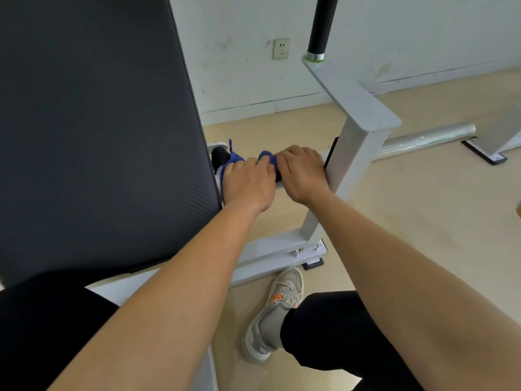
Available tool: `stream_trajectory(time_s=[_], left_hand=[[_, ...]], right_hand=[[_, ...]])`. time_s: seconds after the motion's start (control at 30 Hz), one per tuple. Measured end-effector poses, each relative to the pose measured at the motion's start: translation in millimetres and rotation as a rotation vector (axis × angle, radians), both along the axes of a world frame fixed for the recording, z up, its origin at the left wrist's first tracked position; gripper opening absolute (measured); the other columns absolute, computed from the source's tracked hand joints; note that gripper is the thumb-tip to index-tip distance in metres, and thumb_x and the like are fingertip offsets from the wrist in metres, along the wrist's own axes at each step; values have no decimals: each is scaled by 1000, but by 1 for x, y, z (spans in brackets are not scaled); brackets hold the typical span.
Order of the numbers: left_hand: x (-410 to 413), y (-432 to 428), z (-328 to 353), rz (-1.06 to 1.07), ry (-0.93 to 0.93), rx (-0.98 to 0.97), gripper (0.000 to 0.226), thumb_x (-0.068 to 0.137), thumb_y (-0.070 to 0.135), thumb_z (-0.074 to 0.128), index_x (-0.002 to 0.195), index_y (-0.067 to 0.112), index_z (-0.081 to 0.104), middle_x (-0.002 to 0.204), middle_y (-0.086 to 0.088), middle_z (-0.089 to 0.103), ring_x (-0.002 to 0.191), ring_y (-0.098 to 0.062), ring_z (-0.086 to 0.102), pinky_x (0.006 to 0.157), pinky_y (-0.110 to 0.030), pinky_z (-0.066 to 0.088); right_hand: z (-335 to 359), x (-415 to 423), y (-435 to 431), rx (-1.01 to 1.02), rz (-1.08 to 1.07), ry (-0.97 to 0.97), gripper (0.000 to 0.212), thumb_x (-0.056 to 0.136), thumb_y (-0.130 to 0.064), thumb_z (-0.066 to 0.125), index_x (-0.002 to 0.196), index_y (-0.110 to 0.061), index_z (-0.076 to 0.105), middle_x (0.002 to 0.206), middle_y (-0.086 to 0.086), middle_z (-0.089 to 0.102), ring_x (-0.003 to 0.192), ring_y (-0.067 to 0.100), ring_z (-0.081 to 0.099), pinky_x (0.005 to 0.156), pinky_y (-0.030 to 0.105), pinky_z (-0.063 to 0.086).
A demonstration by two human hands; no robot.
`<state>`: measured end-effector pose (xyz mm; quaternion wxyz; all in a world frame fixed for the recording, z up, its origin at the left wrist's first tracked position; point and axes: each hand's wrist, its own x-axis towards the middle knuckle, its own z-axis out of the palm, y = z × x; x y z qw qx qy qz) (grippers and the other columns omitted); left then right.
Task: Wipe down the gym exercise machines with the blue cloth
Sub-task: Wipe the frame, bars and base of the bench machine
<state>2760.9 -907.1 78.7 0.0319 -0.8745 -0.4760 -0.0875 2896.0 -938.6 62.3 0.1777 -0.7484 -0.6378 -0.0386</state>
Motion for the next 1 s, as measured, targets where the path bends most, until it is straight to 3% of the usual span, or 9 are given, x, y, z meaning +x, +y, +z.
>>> stream_trajectory(time_s=[0.1, 0.2, 0.33, 0.43, 0.57, 0.67, 0.77, 0.83, 1.0], left_hand=[[-13, -12, -24, 4, -123, 69, 44, 102, 33, 28, 143, 22, 41, 139, 1, 51, 125, -23, 46, 106, -39, 32], [-13, -16, -32, 16, -150, 88, 47, 103, 33, 31, 148, 22, 37, 147, 0, 44, 133, -23, 39, 113, -40, 27], [-3, -7, -23, 78, -139, 49, 38, 102, 32, 28, 133, 24, 49, 130, 3, 57, 120, -22, 49, 103, -38, 32], [6, 8, -5, 72, -34, -1, 32, 101, 25, 29, 114, 19, 57, 114, -3, 65, 106, -27, 59, 90, -38, 36], [12, 18, 6, 31, 94, -70, 26, 97, 14, 36, 112, 11, 57, 110, -8, 66, 98, -30, 63, 76, -37, 32], [5, 16, 5, -10, 89, -36, 25, 99, 17, 34, 111, 14, 56, 108, -6, 65, 96, -29, 63, 74, -36, 33], [-4, 10, -2, -40, 20, 32, 30, 103, 26, 26, 114, 18, 53, 110, -4, 64, 99, -28, 60, 81, -38, 37], [-7, 5, -11, -37, -27, 46, 35, 104, 31, 24, 126, 19, 49, 119, -2, 62, 107, -26, 57, 91, -39, 38], [-14, -11, -38, 2, -67, 195, 48, 103, 33, 38, 150, 21, 32, 143, -5, 46, 125, -27, 44, 109, -41, 31]], right_hand=[[-20, -11, -23, 132, -8, 45, 52, 100, -30, 23, 129, -10, 62, 131, 14, 59, 122, 32, 51, 104, 45, 38], [-23, -14, -26, 154, -31, 69, 54, 100, -31, 24, 134, -9, 59, 136, 16, 55, 125, 34, 49, 107, 47, 37], [-9, -9, -11, 108, -16, 49, 57, 97, -31, 19, 127, -12, 64, 129, 12, 61, 119, 32, 52, 104, 42, 36], [3, 0, 8, -38, -26, -3, 46, 101, -28, 24, 119, -20, 66, 120, 6, 61, 109, 31, 51, 96, 40, 34], [14, 5, 16, -164, -6, -41, 40, 102, -26, 25, 107, -19, 65, 112, 7, 60, 102, 30, 50, 89, 41, 34], [10, 5, 11, -126, 11, -56, 40, 103, -27, 25, 116, -20, 63, 117, 6, 59, 105, 29, 50, 93, 39, 33], [0, 3, -1, -45, 33, -27, 40, 104, -28, 28, 130, -20, 57, 130, 4, 55, 117, 28, 47, 103, 38, 28], [-7, 2, -8, 11, 37, -26, 41, 105, -29, 28, 134, -18, 55, 137, 5, 52, 124, 27, 44, 106, 36, 25], [-24, -1, -24, 50, 22, -72, 54, 101, -37, 21, 144, -17, 45, 148, 13, 41, 135, 33, 37, 115, 43, 24]])
